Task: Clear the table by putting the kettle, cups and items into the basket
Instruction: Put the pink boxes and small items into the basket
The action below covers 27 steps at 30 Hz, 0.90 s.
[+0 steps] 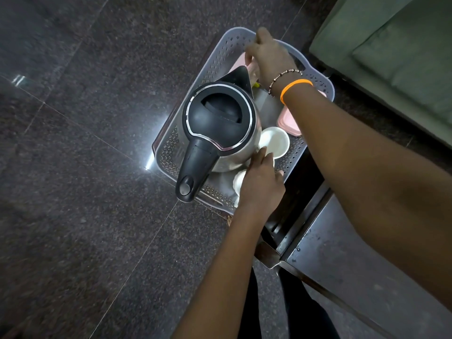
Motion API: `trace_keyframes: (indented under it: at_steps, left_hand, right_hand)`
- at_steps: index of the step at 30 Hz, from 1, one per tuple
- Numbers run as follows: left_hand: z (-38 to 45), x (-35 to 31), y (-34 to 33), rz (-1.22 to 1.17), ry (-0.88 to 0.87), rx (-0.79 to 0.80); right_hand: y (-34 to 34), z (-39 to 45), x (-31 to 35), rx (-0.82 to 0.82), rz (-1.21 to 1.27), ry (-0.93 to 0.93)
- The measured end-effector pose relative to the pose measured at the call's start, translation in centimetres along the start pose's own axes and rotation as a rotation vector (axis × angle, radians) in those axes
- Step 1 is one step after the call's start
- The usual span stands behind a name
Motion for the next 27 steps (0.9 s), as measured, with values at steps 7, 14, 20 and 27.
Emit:
trace_keyframes:
  at_steps: [7, 14, 20, 27]
  left_hand:
    - [0.1, -0.3, -0.2, -0.016, 0.019, 0.011]
    - [0.1, -0.2, -0.3, 0.002, 0.005, 0.005]
    - [-0.1, -0.9, -0.1, -0.092, -0.051, -0.187]
    - [-0.9, -2.3, -0.4, -0.087, -0.121, -0.37]
  right_hand:
    - [-1.4, 0.5, 0.5, -0.007, 0.039, 0.076]
    - [-2.2, -0.2, 0.2, 0.053, 0.052, 0.04]
    - [0.1, -3.1, -1.2, -0.012, 0.265, -0.004]
    - [0.8, -15.0, -6.5, -0.162, 0.689, -0.293]
Point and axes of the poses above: each hand's wrist, its own z-axis towards the middle knuckle, its own y-axis out of the back of the hand, x = y × z, the point moved 1 cm from there along z, towards the middle knuckle, and after that the axes turned 8 degrees about -y, right-handed, at the moved point
